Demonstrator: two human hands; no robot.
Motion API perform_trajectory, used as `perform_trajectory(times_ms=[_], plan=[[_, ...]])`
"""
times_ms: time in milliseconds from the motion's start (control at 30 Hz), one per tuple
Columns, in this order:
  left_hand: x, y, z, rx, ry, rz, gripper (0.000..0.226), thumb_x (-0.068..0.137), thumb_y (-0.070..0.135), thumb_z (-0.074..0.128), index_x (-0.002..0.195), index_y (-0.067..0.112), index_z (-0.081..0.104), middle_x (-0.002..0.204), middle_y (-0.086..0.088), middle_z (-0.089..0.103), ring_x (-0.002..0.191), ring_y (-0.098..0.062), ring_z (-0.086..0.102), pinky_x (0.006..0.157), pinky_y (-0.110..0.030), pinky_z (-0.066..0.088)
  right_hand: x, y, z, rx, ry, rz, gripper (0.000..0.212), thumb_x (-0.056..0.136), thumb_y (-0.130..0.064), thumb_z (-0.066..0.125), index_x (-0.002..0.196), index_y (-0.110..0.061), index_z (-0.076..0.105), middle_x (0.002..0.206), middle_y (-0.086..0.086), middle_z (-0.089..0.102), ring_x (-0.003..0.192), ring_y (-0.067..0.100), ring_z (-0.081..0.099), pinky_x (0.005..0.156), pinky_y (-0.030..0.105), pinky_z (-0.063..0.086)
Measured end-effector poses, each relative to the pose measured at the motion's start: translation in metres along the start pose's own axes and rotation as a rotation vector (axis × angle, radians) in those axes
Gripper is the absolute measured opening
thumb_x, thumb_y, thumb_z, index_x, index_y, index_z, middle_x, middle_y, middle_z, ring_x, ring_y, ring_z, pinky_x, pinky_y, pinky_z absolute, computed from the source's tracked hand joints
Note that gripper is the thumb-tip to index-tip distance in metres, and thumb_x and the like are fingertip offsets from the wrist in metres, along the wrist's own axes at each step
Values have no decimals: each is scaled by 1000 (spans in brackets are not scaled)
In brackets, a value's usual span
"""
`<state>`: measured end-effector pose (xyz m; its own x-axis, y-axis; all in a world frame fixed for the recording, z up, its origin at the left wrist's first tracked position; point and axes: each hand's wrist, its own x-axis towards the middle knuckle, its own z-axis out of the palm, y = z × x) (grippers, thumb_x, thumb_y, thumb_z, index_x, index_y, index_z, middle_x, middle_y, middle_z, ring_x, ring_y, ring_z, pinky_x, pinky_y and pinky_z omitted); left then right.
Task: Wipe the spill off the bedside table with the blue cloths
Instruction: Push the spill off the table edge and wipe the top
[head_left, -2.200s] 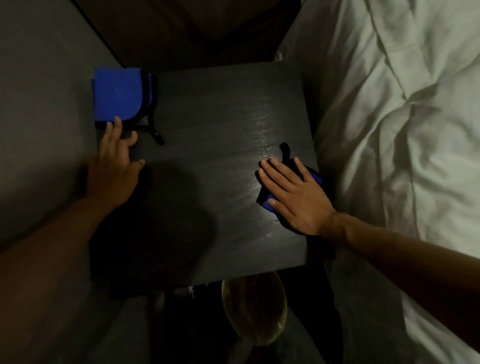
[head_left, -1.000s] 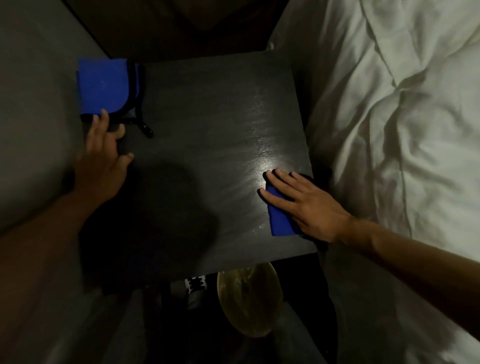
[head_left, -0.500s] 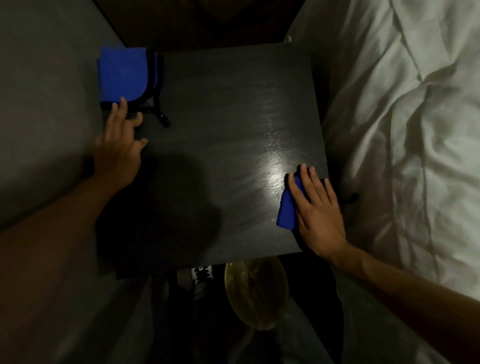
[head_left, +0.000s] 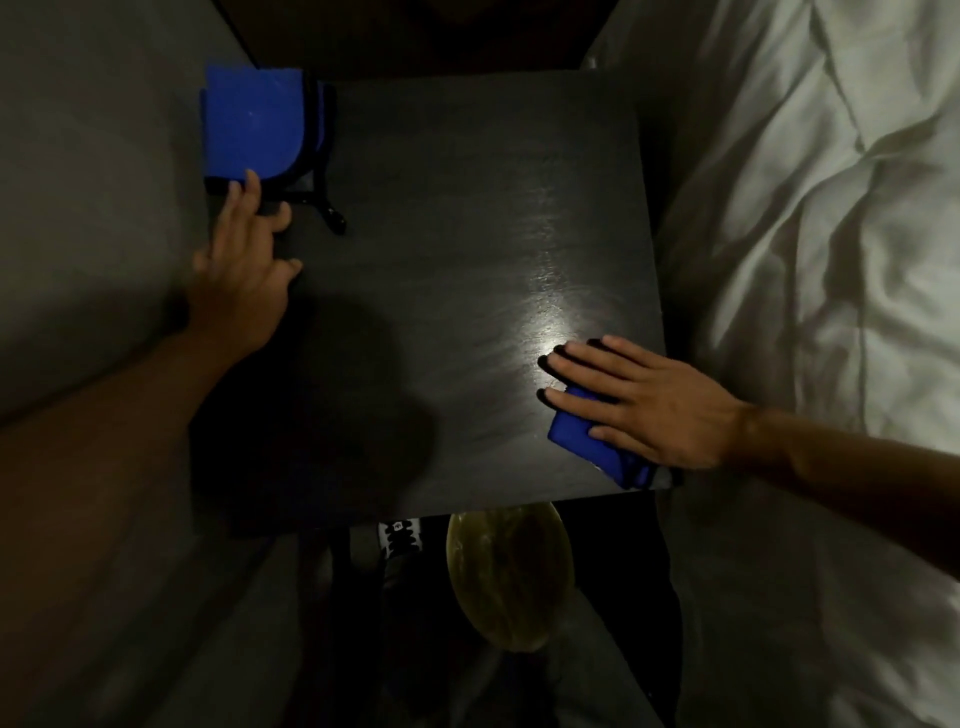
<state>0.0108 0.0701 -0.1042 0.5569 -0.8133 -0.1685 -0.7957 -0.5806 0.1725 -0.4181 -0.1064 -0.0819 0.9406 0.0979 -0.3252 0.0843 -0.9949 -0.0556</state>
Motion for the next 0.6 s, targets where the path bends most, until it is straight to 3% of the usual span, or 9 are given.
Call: perform_trajectory(times_ms=[367,600], plan=[[-5,-7,5,1,37,85,60,90,22,52,145,8,33,163,-10,2,150,-27,6,110,-58,30,0,-49,15,147,78,418,61,108,-43,14,162,-16,14,170,12,10,157,28,5,126,50,12],[3,-7,5,-82,7,20,58,93,17,55,146,14,34,163,-5,0,150,-22,1,116,-55,20,4,-67,18,216,84,560,62,108,-47,9,162,-17,12,169,13,11,157,28,4,124,54,15]])
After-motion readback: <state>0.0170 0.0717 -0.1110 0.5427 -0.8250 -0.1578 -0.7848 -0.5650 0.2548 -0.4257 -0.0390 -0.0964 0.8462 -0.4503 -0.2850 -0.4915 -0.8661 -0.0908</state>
